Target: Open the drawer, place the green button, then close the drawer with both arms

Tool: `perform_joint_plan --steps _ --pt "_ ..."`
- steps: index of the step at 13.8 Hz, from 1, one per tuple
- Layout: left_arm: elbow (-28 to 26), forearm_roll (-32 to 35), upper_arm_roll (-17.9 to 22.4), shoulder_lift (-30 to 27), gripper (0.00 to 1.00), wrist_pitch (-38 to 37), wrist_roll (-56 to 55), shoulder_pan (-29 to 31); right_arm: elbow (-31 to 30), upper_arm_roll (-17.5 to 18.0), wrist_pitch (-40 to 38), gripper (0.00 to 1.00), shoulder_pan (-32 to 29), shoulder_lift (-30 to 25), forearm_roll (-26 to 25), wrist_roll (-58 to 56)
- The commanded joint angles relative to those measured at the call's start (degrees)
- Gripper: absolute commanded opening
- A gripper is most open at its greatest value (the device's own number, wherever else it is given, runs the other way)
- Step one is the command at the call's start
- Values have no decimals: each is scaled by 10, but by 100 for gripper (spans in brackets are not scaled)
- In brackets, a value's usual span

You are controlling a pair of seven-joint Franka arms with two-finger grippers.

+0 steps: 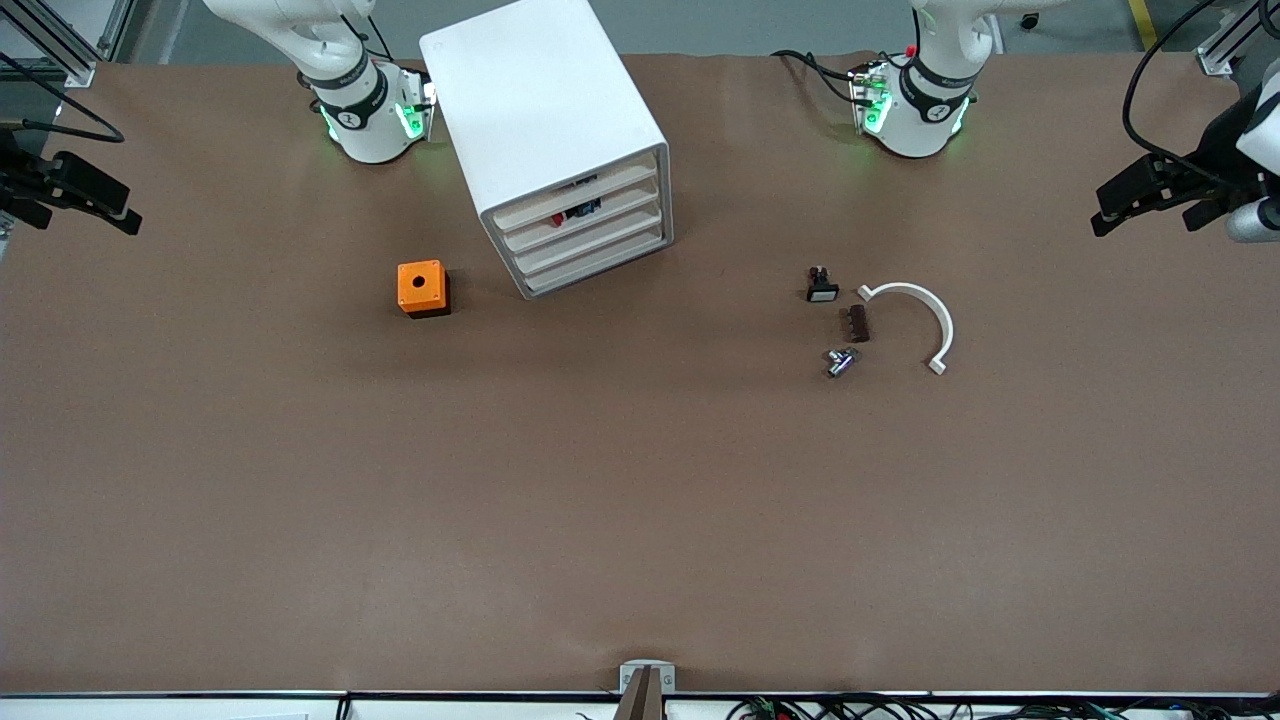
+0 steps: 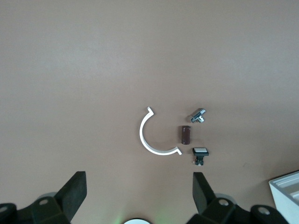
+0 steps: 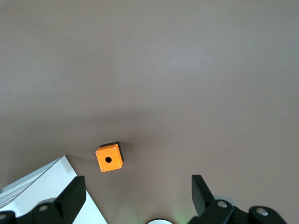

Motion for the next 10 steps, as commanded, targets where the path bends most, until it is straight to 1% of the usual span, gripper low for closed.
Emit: perform_joint_plan --steps 1,3,7,9,10 --pt "-32 44 -33 -27 100 1 15 6 16 6 -10 100 -9 8 -5 -7" --pt "-30 50 -37 -27 100 1 16 8 16 6 -10 100 -9 8 -5 -7" --pt "-28 38 -31 -28 100 -1 17 10 16 6 -10 100 -9 8 -5 -7" --pt "-27 4 -32 -29 100 -4 17 33 16 6 -10 100 -9 8 -5 -7" --pt "-26 1 -32 -29 100 -5 17 35 16 6 -10 100 -8 8 -6 -7"
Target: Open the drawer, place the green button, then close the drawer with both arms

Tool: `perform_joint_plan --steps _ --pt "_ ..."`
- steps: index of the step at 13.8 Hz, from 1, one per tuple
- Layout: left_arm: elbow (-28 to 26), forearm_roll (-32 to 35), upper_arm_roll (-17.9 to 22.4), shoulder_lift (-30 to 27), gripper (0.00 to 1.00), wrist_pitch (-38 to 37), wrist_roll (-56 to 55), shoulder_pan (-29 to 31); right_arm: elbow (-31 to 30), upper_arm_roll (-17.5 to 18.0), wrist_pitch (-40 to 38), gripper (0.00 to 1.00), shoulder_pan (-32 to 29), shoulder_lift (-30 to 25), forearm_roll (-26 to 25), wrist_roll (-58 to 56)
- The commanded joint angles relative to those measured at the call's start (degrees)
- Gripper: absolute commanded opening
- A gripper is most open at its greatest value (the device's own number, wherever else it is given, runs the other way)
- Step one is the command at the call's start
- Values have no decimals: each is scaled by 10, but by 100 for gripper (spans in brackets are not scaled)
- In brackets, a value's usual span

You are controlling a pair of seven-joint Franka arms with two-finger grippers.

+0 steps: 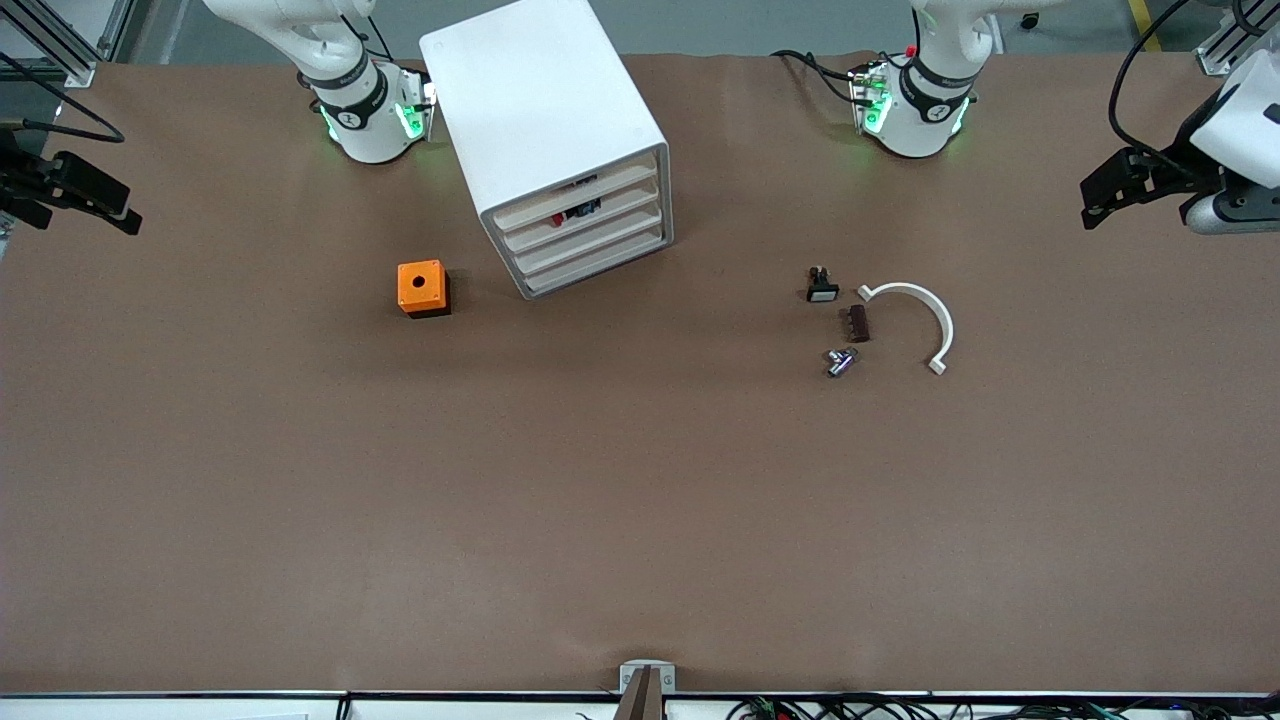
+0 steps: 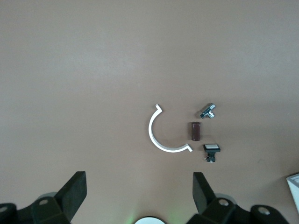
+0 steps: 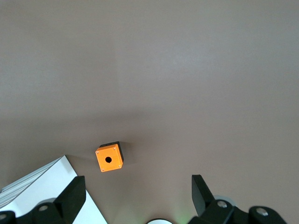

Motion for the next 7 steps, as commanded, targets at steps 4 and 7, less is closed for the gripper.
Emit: perform_joint_plan --steps 4,7 --pt "-12 -14 -9 -15 100 -10 9 18 16 6 -10 100 -8 8 -6 -7" --pt "-10 -14 -10 -12 100 -10 10 16 16 6 -10 100 -8 8 -7 -7"
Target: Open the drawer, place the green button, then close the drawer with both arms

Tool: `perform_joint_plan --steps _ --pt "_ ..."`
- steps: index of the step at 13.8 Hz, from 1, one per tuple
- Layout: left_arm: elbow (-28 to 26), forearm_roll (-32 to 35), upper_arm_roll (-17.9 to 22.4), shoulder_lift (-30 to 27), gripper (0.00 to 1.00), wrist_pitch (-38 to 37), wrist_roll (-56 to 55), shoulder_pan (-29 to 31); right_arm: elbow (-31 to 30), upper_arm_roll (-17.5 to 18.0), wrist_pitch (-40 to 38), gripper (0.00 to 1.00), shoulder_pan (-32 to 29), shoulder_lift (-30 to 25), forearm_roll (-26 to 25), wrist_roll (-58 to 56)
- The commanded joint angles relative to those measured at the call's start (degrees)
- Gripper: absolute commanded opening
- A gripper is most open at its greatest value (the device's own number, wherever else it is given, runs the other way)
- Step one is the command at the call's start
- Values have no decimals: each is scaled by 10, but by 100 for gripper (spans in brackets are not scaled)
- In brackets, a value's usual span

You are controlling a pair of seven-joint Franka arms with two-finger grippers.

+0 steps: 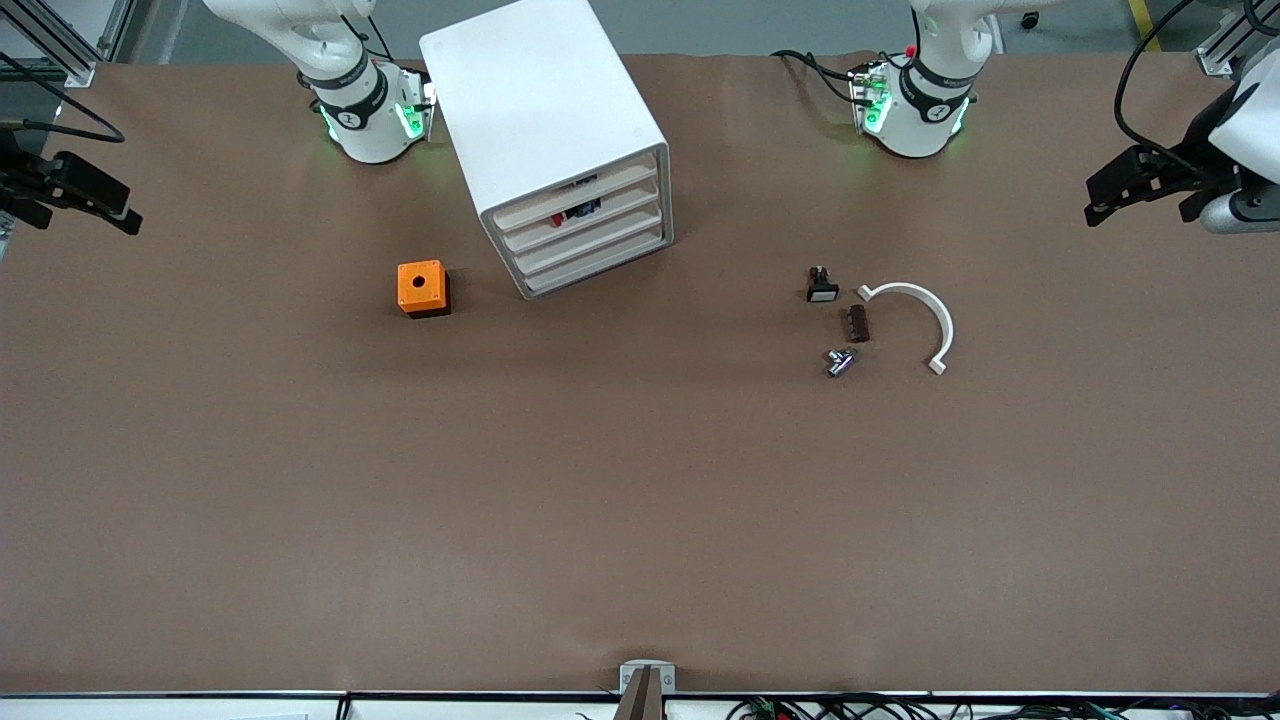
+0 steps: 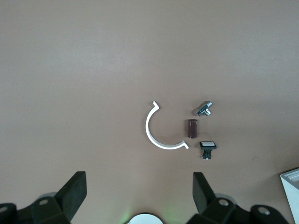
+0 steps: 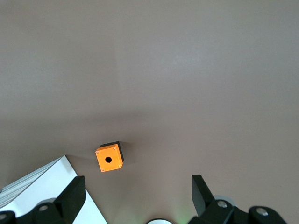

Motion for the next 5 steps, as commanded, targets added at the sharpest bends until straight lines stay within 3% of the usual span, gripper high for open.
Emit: perform_joint_plan --steps 1,5 --pt "-6 -4 -4 -11 100 -4 9 4 16 6 -10 100 -8 8 -7 -7" --pt "20 -2 -3 2 100 -12 6 5 16 6 -10 100 -8 8 -8 -7"
